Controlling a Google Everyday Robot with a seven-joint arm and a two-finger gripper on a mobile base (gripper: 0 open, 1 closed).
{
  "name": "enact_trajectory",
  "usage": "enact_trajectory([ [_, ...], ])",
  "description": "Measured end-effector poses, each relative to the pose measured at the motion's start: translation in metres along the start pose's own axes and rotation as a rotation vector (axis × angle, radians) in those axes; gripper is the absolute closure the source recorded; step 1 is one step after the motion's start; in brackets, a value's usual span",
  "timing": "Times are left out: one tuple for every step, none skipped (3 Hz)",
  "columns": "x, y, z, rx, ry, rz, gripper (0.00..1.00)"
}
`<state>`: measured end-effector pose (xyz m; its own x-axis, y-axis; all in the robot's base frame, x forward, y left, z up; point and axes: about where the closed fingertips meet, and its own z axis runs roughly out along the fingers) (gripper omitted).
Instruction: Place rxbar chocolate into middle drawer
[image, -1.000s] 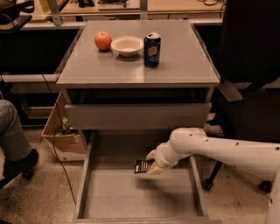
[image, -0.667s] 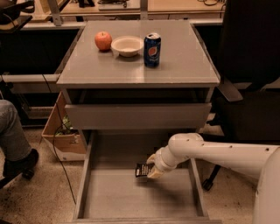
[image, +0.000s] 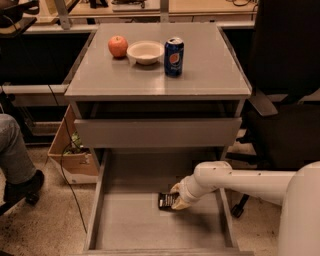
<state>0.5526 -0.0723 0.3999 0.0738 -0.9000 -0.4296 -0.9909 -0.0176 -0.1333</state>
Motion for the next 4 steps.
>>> enact_trajectory([
  [0.0123,0.0025,0.0123,-0.015,0.0,-0.006,0.81],
  [0.0164,0.0041,0.0164,-0.023,0.005,-0.014,0.58],
  [0.0169,0.0046,0.0193,-0.033,0.007,-0.019,0.36],
  [0.0101,0.0045,0.018,-0.064,-0.009,-0.006,0.04],
])
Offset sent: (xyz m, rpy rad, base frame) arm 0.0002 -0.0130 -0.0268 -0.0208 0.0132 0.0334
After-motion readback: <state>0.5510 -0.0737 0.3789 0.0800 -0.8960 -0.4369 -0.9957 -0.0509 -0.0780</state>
